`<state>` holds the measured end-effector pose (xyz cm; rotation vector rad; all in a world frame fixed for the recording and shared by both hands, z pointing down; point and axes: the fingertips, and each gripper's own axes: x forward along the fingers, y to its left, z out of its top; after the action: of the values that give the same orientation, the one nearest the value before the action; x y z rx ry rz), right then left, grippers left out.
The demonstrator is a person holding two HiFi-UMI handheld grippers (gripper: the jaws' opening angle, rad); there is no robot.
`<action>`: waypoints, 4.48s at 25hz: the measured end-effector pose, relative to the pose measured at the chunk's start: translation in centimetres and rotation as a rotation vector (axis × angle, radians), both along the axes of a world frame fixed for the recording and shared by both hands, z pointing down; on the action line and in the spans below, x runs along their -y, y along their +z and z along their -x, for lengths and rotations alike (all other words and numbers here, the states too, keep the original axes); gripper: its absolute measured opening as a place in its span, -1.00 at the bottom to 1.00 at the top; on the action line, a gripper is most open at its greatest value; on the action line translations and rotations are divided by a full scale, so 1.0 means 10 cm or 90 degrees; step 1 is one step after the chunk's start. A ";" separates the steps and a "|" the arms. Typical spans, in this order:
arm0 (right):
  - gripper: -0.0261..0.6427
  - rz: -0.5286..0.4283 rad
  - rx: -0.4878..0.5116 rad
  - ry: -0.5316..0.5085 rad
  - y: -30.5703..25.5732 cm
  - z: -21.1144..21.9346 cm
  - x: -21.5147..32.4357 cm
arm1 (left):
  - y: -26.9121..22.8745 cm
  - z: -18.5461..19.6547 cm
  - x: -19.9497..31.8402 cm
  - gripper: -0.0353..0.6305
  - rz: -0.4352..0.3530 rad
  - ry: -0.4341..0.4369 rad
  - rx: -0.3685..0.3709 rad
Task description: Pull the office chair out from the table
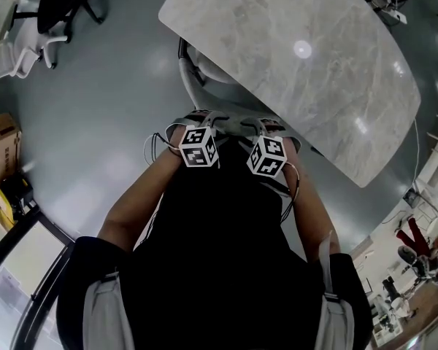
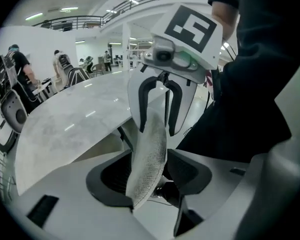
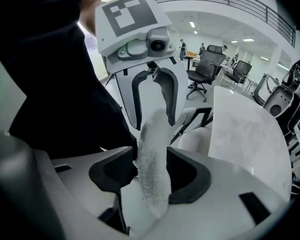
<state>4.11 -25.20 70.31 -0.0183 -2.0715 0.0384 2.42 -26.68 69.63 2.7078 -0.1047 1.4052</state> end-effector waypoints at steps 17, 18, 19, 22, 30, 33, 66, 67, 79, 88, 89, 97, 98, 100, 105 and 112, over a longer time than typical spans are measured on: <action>-0.45 -0.034 -0.048 0.017 0.31 -0.14 0.03 | 0.43 -0.17 -0.11 -0.24 -0.035 0.086 0.138; -0.46 -0.034 -0.046 0.016 0.32 -0.13 0.03 | 0.44 -0.18 -0.12 -0.24 -0.032 0.089 0.138; -0.46 -0.033 -0.044 0.017 0.33 -0.13 0.03 | 0.45 -0.18 -0.12 -0.24 -0.030 0.090 0.138; -0.48 -0.034 -0.038 0.018 0.34 -0.13 0.02 | 0.47 -0.17 -0.15 -0.24 -0.024 0.093 0.140; -0.52 -0.033 -0.034 0.022 0.35 -0.12 0.02 | 0.47 -0.16 -0.10 -0.47 -0.036 0.086 0.144; -0.55 -0.034 -0.040 0.025 0.36 -0.12 0.01 | 0.48 -0.16 -0.11 -0.49 -0.036 0.093 0.143; -0.63 0.020 -0.047 0.051 0.30 -0.12 -0.33 | 0.42 -0.15 -0.44 -0.64 -0.005 0.104 0.151; -0.63 0.021 -0.047 0.052 0.29 -0.13 -0.36 | 0.42 -0.15 -0.47 -0.64 -0.005 0.105 0.152; -0.63 0.011 -0.071 0.091 0.30 0.07 -0.65 | 0.41 0.04 -0.77 -0.63 0.007 0.121 0.138; -0.63 0.006 -0.082 0.130 0.34 0.14 -1.05 | 0.44 0.11 -1.16 -0.63 0.002 0.134 0.137; -0.63 0.007 -0.084 0.133 0.35 0.14 -1.10 | 0.45 0.12 -1.21 -0.63 0.003 0.134 0.137; -0.63 0.013 -0.081 0.138 0.34 0.08 -1.60 | 0.44 0.05 -1.70 -0.63 0.007 0.150 0.144; -0.63 0.013 -0.080 0.138 0.34 0.04 -1.67 | 0.44 0.02 -1.77 -0.63 0.008 0.150 0.145; -0.63 0.013 -0.077 0.135 0.33 0.01 -1.79 | 0.42 -0.01 -1.90 -0.63 0.008 0.150 0.147; -0.64 0.000 -0.083 0.109 0.35 0.02 -2.04 | 0.42 0.01 -2.15 -0.63 -0.002 0.135 0.152; -0.64 -0.009 -0.085 0.092 0.35 0.06 -2.31 | 0.46 0.04 -2.43 -0.63 -0.012 0.121 0.158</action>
<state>3.51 -2.06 73.83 0.1393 -1.9362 0.1107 2.02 -2.42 74.20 2.6026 0.1278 1.7975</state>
